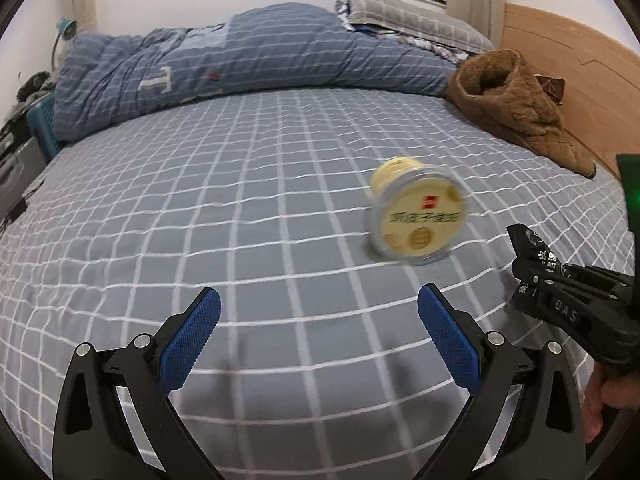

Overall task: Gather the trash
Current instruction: 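Grasp the black wet-wipe packet with the right tool while the left tool grasps the yellow yogurt cup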

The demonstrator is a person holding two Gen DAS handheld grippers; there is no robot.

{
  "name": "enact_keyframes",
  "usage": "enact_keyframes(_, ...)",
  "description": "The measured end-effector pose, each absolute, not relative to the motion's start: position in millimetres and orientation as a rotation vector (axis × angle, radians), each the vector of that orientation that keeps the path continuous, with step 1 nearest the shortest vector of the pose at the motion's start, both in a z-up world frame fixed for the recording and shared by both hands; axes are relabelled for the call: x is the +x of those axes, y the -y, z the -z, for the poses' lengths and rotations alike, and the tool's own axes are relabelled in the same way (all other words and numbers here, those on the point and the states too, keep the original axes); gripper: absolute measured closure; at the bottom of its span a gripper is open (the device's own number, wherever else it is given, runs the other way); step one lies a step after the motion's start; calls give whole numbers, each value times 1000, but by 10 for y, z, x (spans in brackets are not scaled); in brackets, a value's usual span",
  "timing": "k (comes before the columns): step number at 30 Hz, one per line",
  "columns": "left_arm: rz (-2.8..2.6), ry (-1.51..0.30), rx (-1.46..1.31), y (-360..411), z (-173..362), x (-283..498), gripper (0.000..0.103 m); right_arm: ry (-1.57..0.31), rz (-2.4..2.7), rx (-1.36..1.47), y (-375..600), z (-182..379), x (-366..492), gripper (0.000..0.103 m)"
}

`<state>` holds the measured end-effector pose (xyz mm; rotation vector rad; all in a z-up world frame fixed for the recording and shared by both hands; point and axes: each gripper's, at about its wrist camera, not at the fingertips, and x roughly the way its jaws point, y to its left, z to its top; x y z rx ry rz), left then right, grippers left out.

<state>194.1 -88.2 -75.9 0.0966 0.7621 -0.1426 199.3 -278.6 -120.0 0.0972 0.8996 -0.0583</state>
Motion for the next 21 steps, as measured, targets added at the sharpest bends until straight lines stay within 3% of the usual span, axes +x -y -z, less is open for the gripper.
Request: enact_keyframes(21,216,-677,107,1732,959,2574,6,-887,46,211,3495,1313,1978,90)
